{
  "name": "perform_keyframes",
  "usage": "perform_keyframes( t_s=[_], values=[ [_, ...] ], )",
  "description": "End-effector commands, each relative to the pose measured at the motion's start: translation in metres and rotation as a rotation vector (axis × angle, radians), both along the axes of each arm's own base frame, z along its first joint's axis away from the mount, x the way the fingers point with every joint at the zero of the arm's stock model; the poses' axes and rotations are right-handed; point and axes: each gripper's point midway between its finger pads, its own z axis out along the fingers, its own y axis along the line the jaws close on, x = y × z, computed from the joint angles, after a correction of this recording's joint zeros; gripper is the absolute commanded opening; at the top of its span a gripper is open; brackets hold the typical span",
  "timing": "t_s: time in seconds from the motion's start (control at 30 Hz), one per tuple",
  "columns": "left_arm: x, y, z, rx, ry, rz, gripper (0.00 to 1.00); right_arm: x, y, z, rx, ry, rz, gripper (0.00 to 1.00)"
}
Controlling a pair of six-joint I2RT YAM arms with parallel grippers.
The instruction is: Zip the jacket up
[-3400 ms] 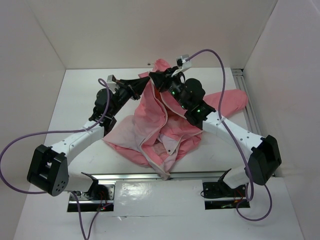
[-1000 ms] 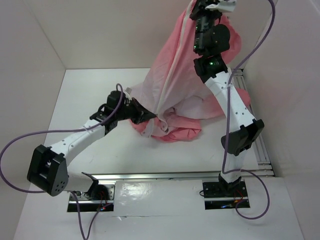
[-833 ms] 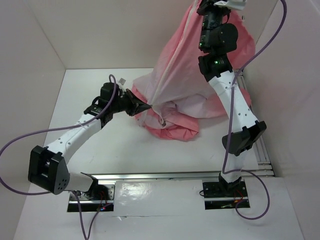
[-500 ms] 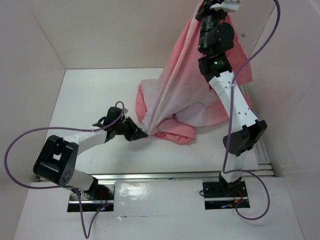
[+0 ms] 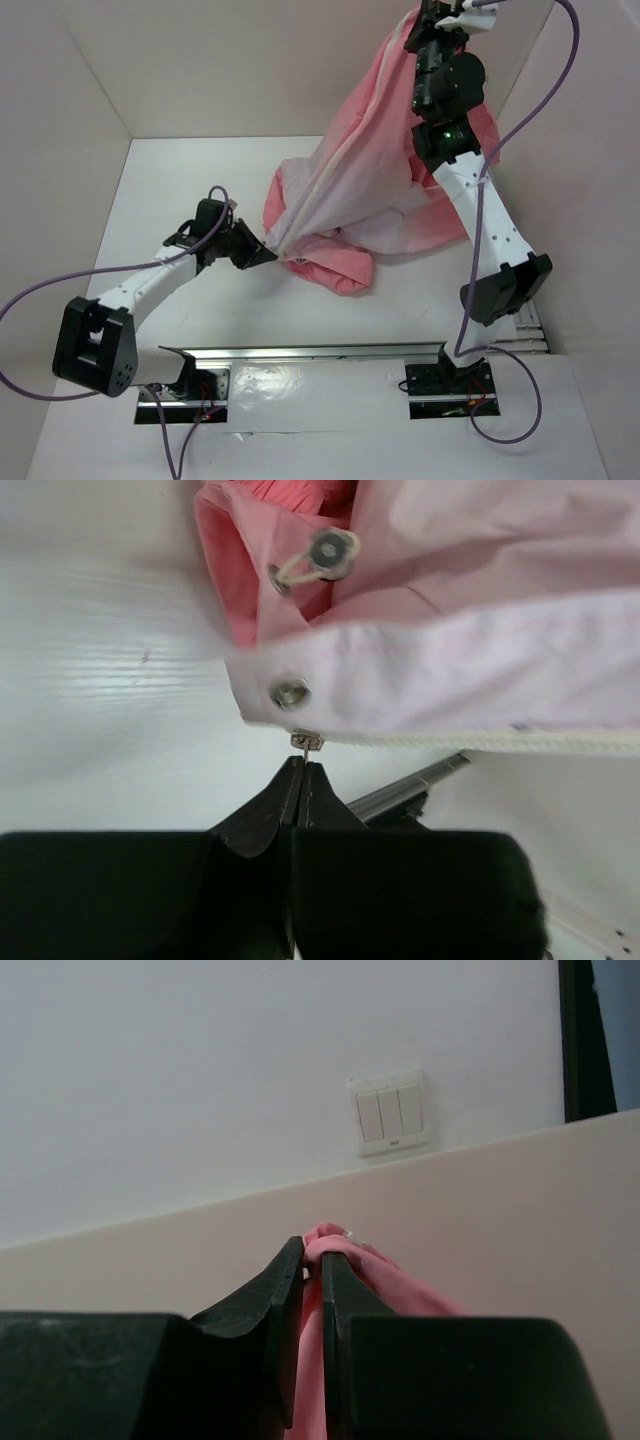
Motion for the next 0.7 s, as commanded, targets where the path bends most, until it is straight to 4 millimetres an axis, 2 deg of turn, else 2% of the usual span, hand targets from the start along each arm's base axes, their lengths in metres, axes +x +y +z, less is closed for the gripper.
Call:
perform_keyframes(
  t_s=[0.0, 0.03, 0.07, 0.1, 0.13, 0.17, 0.2, 0.23, 0.27, 0.3, 0.33, 0.37, 0.4, 0.43, 0.47, 0.5, 0.53, 0.57, 0.6, 0.63, 0.67],
  values=[
    [-0.001, 0.027, 0.042, 0.139, -0.098, 0.029, 0.0, -0.074, -0.021, 0.054, 0.074, -0.163, 0.087, 0.0],
    [0.005, 0.031, 0.067, 0.158, -0.162, 0.031, 0.0, -0.054, -0.01, 0.014, 0.038, -0.049, 0.108, 0.0],
    [0.001, 0.047, 0.081, 0.199, -0.182, 0.077, 0.0, -0.068, -0.013, 0.01, 0.043, -0.039, 0.126, 0.0],
    [0.001, 0.056, 0.091, 0.222, -0.202, 0.1, 0.0, -0.068, -0.009, -0.008, 0.054, 0.002, 0.157, 0.0],
    [0.004, 0.066, 0.112, 0.243, -0.253, 0.127, 0.0, -0.053, -0.003, -0.058, 0.032, 0.107, 0.159, 0.0],
    [0.004, 0.075, 0.124, 0.258, -0.279, 0.155, 0.0, -0.054, 0.0, -0.084, 0.03, 0.181, 0.165, 0.0],
    [0.005, 0.096, 0.146, 0.278, -0.319, 0.237, 0.0, -0.067, -0.003, -0.092, 0.056, 0.198, 0.181, 0.0],
    [0.006, 0.104, 0.155, 0.286, -0.351, 0.255, 0.0, -0.068, -0.003, -0.113, 0.064, 0.241, 0.189, 0.0],
    [0.008, 0.112, 0.163, 0.307, -0.38, 0.273, 0.0, -0.064, 0.003, -0.166, 0.062, 0.368, 0.195, 0.0],
    [0.01, 0.122, 0.163, 0.318, -0.376, 0.306, 0.0, -0.077, 0.002, -0.172, 0.087, 0.377, 0.224, 0.0],
    [0.012, 0.125, 0.168, 0.326, -0.391, 0.309, 0.0, -0.082, 0.006, -0.187, 0.114, 0.401, 0.259, 0.0],
    [0.012, 0.121, 0.164, 0.316, -0.385, 0.274, 0.03, -0.088, 0.008, -0.223, 0.105, 0.49, 0.271, 0.16],
    [0.014, 0.119, 0.16, 0.318, -0.375, 0.253, 0.21, -0.089, 0.012, -0.244, 0.129, 0.554, 0.293, 0.32],
    [0.018, 0.116, 0.157, 0.315, -0.363, 0.232, 0.47, -0.093, 0.014, -0.256, 0.114, 0.599, 0.306, 0.48],
    [0.019, 0.114, 0.154, 0.313, -0.359, 0.21, 0.7, -0.1, 0.018, -0.283, 0.094, 0.707, 0.309, 0.65],
    [0.018, 0.11, 0.16, 0.292, -0.37, 0.192, 0.9, -0.101, 0.013, -0.305, 0.095, 0.787, 0.271, 0.94],
    [0.02, 0.11, 0.161, 0.299, -0.375, 0.184, 0.99, -0.102, 0.008, -0.312, 0.128, 0.836, 0.24, 1.0],
    [0.021, 0.11, 0.168, 0.303, -0.397, 0.181, 0.99, -0.111, 0.001, -0.337, 0.115, 0.948, 0.19, 1.0],
    [0.023, 0.112, 0.179, 0.316, -0.433, 0.182, 0.99, -0.109, -0.007, -0.342, 0.115, 0.986, 0.135, 1.0],
    [0.024, 0.112, 0.186, 0.32, -0.453, 0.179, 0.99, -0.118, -0.019, -0.36, 0.115, 1.08, 0.075, 1.0],
    [0.024, 0.114, 0.191, 0.334, -0.464, 0.184, 0.99, -0.116, -0.032, -0.371, 0.126, 1.125, -0.002, 1.0]
  ],
)
